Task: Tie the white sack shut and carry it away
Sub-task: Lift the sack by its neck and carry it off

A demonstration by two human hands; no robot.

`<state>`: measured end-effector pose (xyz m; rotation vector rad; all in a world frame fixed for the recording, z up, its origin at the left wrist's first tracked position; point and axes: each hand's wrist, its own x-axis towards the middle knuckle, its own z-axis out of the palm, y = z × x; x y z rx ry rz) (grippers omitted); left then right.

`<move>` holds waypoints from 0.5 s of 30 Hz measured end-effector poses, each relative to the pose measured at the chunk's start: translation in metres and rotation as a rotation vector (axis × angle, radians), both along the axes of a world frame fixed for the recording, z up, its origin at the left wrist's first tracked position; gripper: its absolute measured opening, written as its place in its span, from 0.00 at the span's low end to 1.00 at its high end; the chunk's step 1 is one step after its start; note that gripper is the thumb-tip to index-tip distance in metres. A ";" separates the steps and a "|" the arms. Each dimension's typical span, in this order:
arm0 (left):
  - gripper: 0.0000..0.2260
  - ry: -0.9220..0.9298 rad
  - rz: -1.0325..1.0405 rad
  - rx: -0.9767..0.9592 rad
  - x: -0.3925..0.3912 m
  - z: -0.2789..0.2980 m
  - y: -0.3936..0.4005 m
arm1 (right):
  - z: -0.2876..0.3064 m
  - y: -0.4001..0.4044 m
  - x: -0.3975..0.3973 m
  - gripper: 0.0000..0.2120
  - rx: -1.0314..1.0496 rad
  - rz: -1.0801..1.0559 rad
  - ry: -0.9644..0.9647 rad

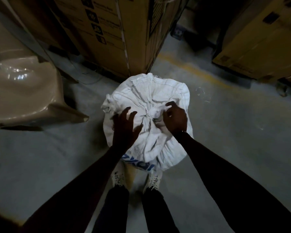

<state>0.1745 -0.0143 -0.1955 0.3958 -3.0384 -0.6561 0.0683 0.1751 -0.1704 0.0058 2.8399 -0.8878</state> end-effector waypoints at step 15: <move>0.65 -0.176 0.358 0.579 0.033 0.050 0.050 | 0.032 0.011 -0.043 0.24 -0.619 -0.513 -0.512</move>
